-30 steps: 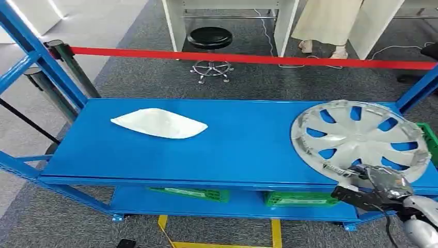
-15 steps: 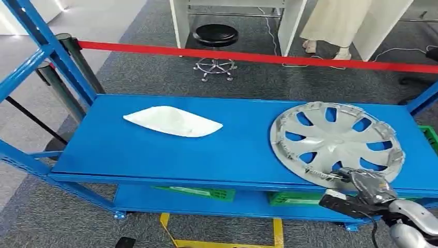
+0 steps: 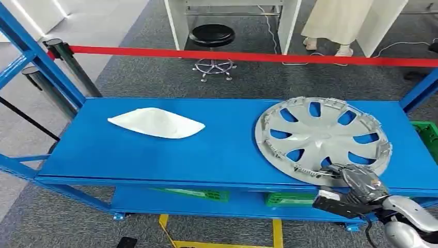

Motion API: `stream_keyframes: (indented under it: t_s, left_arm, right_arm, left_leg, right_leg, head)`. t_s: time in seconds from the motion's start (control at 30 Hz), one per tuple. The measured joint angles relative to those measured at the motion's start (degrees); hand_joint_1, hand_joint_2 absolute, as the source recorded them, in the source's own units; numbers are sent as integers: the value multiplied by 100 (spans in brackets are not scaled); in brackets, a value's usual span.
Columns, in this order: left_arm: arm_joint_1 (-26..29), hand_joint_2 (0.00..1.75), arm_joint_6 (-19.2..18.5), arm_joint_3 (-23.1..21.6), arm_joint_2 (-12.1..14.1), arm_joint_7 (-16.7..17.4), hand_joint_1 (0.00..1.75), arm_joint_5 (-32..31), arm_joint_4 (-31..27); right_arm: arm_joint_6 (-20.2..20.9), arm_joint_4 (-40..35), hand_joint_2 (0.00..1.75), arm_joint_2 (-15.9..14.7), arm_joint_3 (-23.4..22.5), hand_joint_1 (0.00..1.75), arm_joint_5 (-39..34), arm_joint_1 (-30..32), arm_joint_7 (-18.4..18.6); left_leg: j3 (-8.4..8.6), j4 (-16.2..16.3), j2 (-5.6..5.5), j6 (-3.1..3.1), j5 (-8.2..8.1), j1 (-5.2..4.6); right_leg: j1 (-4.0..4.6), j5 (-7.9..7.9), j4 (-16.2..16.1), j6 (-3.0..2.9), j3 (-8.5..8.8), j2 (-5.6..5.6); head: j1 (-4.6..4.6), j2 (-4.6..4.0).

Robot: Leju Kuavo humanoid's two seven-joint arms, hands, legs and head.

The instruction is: Take the parts from the cabinet and place them on the table.

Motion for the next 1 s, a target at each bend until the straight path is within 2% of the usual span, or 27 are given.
stream_keyframes:
  t_s: [0.07, 0.1, 0.13, 0.2, 0.23, 0.27, 0.3, 0.37, 0.4, 0.43, 0.47, 0.5, 0.53, 0.57, 0.6, 0.63, 0.67, 0.73, 0.8, 0.83, 0.9, 0.93, 0.97, 1.0]
  left_arm:
    - [-6, 175, 0, 0, 4, 0, 0, 0, 0]
    - [-8, 175, 0, 0, 11, 0, 0, 0, 0]
    - [-17, 175, 0, -2, 9, 0, 0, 0, 0]
    - [-1, 175, 0, -4, 4, 2, 0, 0, 0]
    - [0, 175, 0, -2, 7, 4, 0, 0, 0]
    - [-2, 175, -22, -4, 0, 0, 0, 2, 0]
    - [-11, 175, -113, -9, 0, -48, 0, 8, 0]
    - [-20, 175, -256, -15, -2, -177, 0, 48, 0]
    - [-14, 175, -295, -17, -2, -212, 0, 52, 0]
    - [-9, 175, -335, -22, -2, -238, 0, 55, 0]
    - [-7, 175, -361, -26, -4, -240, 0, 55, 0]
    - [-10, 175, -416, -28, -7, -249, 0, 66, 0]
    - [-11, 175, -446, -28, -7, -273, 0, 83, 0]
    - [-12, 175, -354, -28, -7, -275, 0, 101, 0]
    - [-12, 175, -224, -28, 2, -239, 0, 105, -11]
    - [-12, 175, -99, -28, -11, -199, 0, 114, -17]
    - [-3, 175, -3, -26, -20, -169, 0, 122, -20]
    - [6, 175, 59, -24, -24, -111, 0, 131, -20]
    - [-5, 175, 96, -26, -41, -105, 0, 129, -22]
    - [-13, 175, 116, -26, -50, -96, 0, 131, -22]
    - [-11, 175, 201, -26, -61, -46, 0, 131, -22]
    - [-7, 175, 232, -26, -74, -20, 0, 133, -22]
    - [-5, 175, 260, -26, -85, -2, 0, 138, -22]
    - [-6, 175, 293, -26, -87, 4, 0, 138, -22]
  right_arm:
    - [0, -18, 175, 0, 7, 175, -2, 1, 0]
    - [2, -17, 175, 0, 15, 175, -7, -8, 2]
    - [2, -17, 175, 0, 15, 175, -9, -4, 2]
    - [2, -22, 175, 0, 46, 175, -7, -4, 2]
    - [4, -37, 175, -2, 55, 175, -7, -6, 0]
    - [4, -61, 175, -20, 57, 175, -15, 9, -2]
    - [9, -72, 175, -31, 66, 175, -55, 0, -31]
    - [9, -74, 175, -37, 77, 175, -105, -2, -59]
    - [9, -79, 175, -37, 92, 175, -116, 2, -70]
    - [9, -81, 175, -37, 111, 175, -118, 9, -83]
    - [9, -92, 175, -37, 129, 175, -118, 12, -85]
    - [9, -116, 175, -37, 146, 175, -118, 10, -85]
    - [9, -140, 175, -37, 157, 175, -114, 4, -83]
    - [-9, -177, 175, -46, 166, 175, -58, -2, -35]
    - [-28, -192, 175, -46, 186, 175, 32, -11, 43]
    - [-57, -252, 175, -64, 195, 175, 94, -2, 85]
    - [-74, -335, 175, -85, 197, 175, 164, 21, 173]
    - [-87, -478, 175, -85, 199, 175, 219, 26, 264]
    - [-87, -579, 175, -120, 192, 175, 243, 27, 297]
    - [-90, -618, 175, -131, 192, 175, 266, 22, 323]
    - [-122, -697, 175, -136, 192, 175, 360, 10, 411]
    - [-142, -730, 175, -136, 192, 175, 387, 1, 435]
    - [-153, -754, 175, -136, 192, 175, 407, -15, 457]
    - [-162, -789, 175, -136, 190, 175, 429, -41, 479]
  left_leg:
    - [434, -996, -2, 130, 490, -46]
    - [518, -1187, 5, 180, 427, -60]
    - [515, -1234, 5, 155, 430, -62]
    - [493, -1235, 2, 158, 431, -80]
    - [509, -1301, 2, 186, 461, -63]
    - [551, -1368, 6, 194, 510, -25]
    - [555, -1387, 7, 222, 518, -17]
    - [548, -1386, 7, 231, 520, -16]
    - [545, -1383, 7, 234, 515, -17]
    - [548, -1381, 8, 234, 514, -17]
    - [553, -1378, 7, 225, 508, -10]
    - [554, -1365, 6, 210, 499, 2]
    - [554, -1336, 2, 182, 479, 22]
    - [552, -1288, -2, 135, 445, 37]
    - [527, -1270, -8, 86, 419, 5]
    - [498, -1194, -9, 58, 397, -11]
    - [498, -1212, -11, 38, 414, -18]
    - [508, -1212, -11, 18, 414, -8]
    - [457, -1033, -2, -46, 246, 1]
    - [300, -688, -2, -75, 40, 4]
    - [-129, 263, -1, -94, -368, 12]
    - [-271, 553, -1, -82, -427, 11]
    - [-290, 559, -1, -57, -353, 9]
    - [-205, 337, -1, -15, -150, -1]
  right_leg:
    - [18, -10, -2, -3, 29, 3]
    - [59, -24, 14, 20, 14, 5]
    - [42, -15, 15, 39, -19, 4]
    - [19, 3, -9, 93, -22, -6]
    - [34, 4, -19, 138, -8, -7]
    - [11, -61, 51, 153, -71, 1]
    - [17, -226, 269, 166, -182, 2]
    - [5, -626, 1146, 207, -595, 0]
    - [0, -744, 1511, 229, -784, -1]
    - [-9, -750, 1687, 250, -884, -1]
    - [-26, -604, 1575, 272, -850, -3]
    - [-46, -356, 1219, 290, -689, -4]
    - [-70, -90, 725, 306, -448, -7]
    - [-100, 107, 183, 337, -182, -14]
    - [-71, -83, 107, 344, -126, 1]
    - [-71, -32, 58, 252, -65, 33]
    - [-70, -41, 93, 201, -92, 33]
    - [-60, -41, 111, 139, -98, 42]
    - [-77, -35, 96, 65, -74, 32]
    - [-73, -39, 97, 41, -75, 29]
    - [-51, -46, 98, 18, -77, 27]
    - [-36, -50, 100, 13, -74, 27]
    - [-23, -50, 100, 12, -69, 29]
    - [-2, -54, 100, 7, -63, 35]
  head:
    - [2, 0]
    - [9, 0]
    - [9, 0]
    - [6, 0]
    - [7, 0]
    - [13, 0]
    - [42, 0]
    - [63, 0]
    - [61, 0]
    - [63, 0]
    - [61, 0]
    - [66, 0]
    - [61, 0]
    - [66, 0]
    - [78, 0]
    - [107, 0]
    - [87, 0]
    - [74, 0]
    - [57, 0]
    - [50, 0]
    - [52, 0]
    - [50, 0]
    - [50, 0]
    - [50, 0]
